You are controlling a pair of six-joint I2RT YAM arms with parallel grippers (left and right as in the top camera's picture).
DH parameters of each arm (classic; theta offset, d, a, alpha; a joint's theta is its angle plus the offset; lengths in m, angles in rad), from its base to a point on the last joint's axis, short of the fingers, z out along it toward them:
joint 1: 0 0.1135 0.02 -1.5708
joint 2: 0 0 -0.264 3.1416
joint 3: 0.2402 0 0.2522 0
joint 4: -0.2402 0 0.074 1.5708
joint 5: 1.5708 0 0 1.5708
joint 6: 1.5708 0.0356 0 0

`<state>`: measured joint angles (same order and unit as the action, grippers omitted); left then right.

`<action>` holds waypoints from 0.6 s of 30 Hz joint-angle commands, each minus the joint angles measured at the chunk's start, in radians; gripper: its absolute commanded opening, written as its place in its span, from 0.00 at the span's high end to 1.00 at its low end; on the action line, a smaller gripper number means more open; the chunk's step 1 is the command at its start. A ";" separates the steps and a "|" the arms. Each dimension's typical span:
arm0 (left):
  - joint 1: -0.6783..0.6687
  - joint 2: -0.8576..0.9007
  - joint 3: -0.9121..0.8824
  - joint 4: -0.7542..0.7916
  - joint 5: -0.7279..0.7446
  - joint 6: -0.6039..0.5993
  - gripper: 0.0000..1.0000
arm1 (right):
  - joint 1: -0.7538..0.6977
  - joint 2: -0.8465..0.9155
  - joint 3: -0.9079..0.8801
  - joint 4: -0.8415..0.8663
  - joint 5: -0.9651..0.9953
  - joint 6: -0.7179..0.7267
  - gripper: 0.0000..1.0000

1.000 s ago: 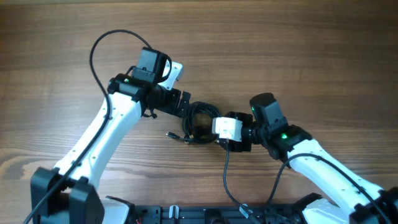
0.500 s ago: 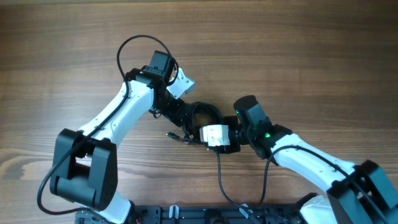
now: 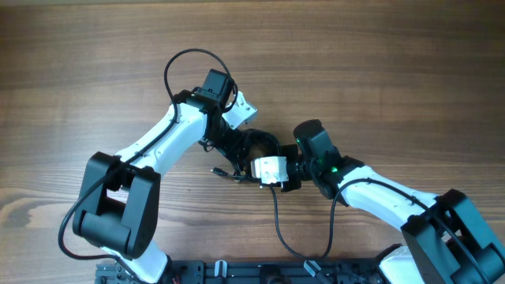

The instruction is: Untangle cables

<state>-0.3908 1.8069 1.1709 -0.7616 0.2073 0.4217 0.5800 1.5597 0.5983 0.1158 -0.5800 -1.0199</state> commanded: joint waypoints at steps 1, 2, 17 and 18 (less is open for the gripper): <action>0.000 0.013 -0.009 0.010 0.019 0.016 0.00 | 0.006 0.023 0.005 0.004 -0.017 -0.009 0.64; 0.000 0.015 -0.010 0.011 0.019 0.017 0.00 | 0.006 0.031 0.005 0.010 -0.018 -0.009 0.65; 0.000 0.032 -0.044 0.045 0.020 0.016 0.01 | 0.006 0.098 0.005 0.081 -0.032 -0.009 0.75; 0.000 0.034 -0.044 0.045 0.020 0.016 0.01 | 0.006 0.105 0.005 0.081 -0.032 -0.009 0.75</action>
<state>-0.3908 1.8198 1.1366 -0.7204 0.2073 0.4217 0.5800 1.6321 0.5983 0.1928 -0.5850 -1.0203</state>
